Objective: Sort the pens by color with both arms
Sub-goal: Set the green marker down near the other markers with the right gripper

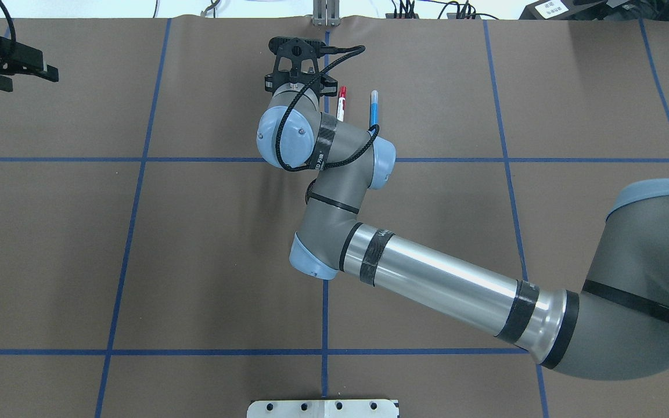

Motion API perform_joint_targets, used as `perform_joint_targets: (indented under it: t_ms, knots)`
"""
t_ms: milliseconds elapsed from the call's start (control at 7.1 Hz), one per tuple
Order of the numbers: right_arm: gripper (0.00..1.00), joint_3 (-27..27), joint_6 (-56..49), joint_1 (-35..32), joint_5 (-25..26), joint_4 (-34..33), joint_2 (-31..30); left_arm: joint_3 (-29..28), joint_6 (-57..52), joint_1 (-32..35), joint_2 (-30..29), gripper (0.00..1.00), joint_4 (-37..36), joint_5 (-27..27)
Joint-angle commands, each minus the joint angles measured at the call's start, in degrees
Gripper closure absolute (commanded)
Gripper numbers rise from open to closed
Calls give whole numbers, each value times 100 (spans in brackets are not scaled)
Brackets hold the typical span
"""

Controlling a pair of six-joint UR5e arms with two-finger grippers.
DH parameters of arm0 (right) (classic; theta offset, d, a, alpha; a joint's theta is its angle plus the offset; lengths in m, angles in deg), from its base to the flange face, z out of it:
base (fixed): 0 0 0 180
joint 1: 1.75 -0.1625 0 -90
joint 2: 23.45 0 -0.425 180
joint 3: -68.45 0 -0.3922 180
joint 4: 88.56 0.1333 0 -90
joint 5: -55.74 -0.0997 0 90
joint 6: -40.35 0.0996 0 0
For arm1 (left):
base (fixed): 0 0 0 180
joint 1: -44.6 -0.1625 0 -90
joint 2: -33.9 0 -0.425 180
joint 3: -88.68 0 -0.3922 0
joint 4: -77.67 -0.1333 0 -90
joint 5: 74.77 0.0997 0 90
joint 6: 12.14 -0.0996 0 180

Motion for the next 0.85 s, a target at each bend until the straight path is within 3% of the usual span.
perform_joint_targets:
  t_ms: [0,564,705]
  knots:
    - [100,182,-24,0,11,83,23,-11,8,-1,-33,1,-1,2]
    - [100,182,-24,9,2,83,31,-11,8,-10,-51,1,-1,2]
    - [86,182,-24,0,-24,83,40,-20,8,-2,-51,1,-1,2]
